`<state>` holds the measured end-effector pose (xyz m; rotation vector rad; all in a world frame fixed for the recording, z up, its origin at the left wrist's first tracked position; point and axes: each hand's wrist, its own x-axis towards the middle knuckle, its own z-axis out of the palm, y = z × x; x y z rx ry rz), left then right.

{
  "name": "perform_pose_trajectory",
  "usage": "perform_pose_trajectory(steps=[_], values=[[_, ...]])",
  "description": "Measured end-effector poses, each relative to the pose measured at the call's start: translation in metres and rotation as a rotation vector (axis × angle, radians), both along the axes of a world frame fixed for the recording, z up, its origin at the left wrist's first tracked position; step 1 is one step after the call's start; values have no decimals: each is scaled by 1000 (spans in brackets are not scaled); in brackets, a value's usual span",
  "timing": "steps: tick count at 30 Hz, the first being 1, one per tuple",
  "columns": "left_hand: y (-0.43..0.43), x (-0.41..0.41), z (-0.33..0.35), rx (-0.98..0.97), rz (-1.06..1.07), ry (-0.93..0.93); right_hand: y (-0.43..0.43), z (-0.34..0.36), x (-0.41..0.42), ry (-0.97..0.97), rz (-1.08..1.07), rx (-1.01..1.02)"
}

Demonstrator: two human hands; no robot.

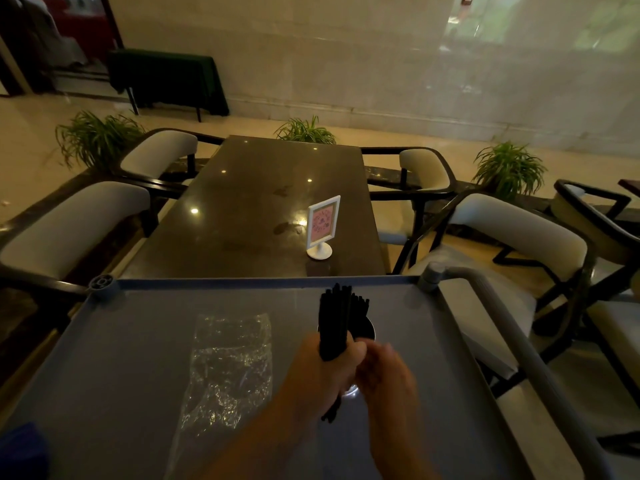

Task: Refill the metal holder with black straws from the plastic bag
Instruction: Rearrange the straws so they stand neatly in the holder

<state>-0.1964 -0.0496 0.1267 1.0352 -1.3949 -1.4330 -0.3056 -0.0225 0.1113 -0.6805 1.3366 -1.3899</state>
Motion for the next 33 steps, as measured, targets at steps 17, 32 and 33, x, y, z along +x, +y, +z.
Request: perform_pose_trajectory(steps=[17,32,33], values=[[-15,7,-16,-53,-353,-413,-18,37,-23,-236,-148,-130],[-28,20,-26,535,157,134,-61,37,-50,-234,-330,-323],[-32,25,-26,439,208,23,-66,37,-51,-226,-343,-324]])
